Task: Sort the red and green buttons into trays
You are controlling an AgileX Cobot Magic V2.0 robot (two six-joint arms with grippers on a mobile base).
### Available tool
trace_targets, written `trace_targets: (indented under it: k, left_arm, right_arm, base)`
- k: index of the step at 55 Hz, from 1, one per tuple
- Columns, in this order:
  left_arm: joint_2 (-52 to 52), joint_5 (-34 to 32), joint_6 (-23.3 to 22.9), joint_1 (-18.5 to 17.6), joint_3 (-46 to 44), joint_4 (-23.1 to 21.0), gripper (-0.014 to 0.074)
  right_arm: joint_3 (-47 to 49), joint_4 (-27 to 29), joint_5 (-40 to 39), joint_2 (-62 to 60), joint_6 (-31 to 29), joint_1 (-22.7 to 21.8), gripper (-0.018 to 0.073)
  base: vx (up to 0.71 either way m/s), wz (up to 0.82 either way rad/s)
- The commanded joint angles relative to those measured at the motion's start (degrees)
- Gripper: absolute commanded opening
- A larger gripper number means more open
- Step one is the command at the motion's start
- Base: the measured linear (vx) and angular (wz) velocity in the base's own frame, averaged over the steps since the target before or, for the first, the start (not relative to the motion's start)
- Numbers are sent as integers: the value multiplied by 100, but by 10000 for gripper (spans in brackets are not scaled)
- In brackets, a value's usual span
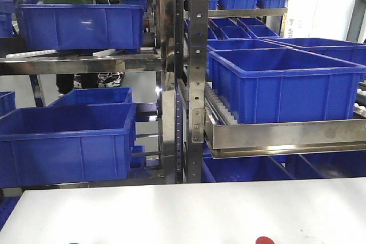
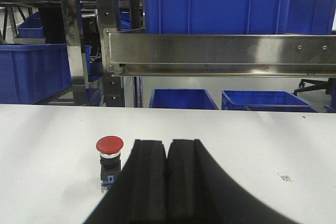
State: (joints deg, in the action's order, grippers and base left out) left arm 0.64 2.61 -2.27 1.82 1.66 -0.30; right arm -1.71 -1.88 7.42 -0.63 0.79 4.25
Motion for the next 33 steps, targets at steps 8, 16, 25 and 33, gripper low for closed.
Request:
trace_targets:
  k: [8, 16, 25, 33]
  left_arm:
    - [71, -486, -50, -4, -154, -53, -6]
    - [71, -486, -50, -4, -154, -53, -6]
    - [71, -486, -50, -4, -154, -53, -6]
    - [71, -486, -50, -4, -154, -53, -6]
  right_arm:
    - [-44, -39, -477, -31, -13, -40, -8]
    - [-44, -39, -512, -31, -13, -40, -8]
    - [-44, -39, -540, -31, -13, -40, -8]
    - [-44, -39, -863, -31, -13, -40, -8]
  base:
    - [0, 0]
    - [0, 0]
    - [0, 0]
    - [0, 0]
